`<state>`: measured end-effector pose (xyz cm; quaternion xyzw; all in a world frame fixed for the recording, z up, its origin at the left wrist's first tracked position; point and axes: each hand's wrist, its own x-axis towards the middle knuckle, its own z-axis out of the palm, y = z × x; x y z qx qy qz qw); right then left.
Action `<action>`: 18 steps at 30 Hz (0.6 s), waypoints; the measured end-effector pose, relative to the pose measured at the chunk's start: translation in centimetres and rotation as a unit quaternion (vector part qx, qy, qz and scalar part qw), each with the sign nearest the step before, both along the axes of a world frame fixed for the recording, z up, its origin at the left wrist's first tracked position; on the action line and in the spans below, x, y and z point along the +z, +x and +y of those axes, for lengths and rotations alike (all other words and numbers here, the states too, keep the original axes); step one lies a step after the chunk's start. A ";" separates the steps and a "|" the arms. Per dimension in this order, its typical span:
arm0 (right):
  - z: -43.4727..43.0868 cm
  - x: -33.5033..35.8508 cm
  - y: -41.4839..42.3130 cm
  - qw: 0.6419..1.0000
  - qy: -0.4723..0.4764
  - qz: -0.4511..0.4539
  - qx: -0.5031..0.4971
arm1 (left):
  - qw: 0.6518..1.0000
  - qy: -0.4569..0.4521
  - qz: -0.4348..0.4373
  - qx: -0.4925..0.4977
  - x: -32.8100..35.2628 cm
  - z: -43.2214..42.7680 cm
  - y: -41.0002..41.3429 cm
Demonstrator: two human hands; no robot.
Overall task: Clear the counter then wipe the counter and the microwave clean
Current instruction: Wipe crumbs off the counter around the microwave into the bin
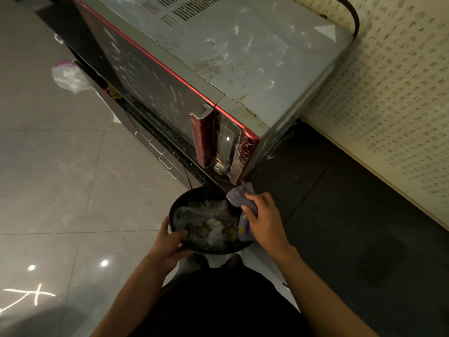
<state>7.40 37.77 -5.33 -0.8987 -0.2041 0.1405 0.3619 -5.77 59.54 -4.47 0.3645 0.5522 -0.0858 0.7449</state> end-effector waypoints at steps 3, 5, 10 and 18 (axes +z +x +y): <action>-0.5 0.0 0.4 0.999 0.003 -0.004 -0.037 | 1.000 0.000 -0.002 0.004 0.0 0.1 0.0; -1.4 0.7 1.3 0.993 0.017 -0.008 -0.119 | 1.000 -0.001 -0.006 0.008 -0.1 0.0 0.0; -5.2 2.6 6.0 0.956 -0.001 -0.087 -0.282 | 1.000 -0.003 -0.008 0.006 -0.1 0.0 0.1; -7.9 0.9 13.8 0.941 -0.167 -0.019 -0.292 | 1.000 -0.001 -0.013 0.007 0.5 -0.3 0.4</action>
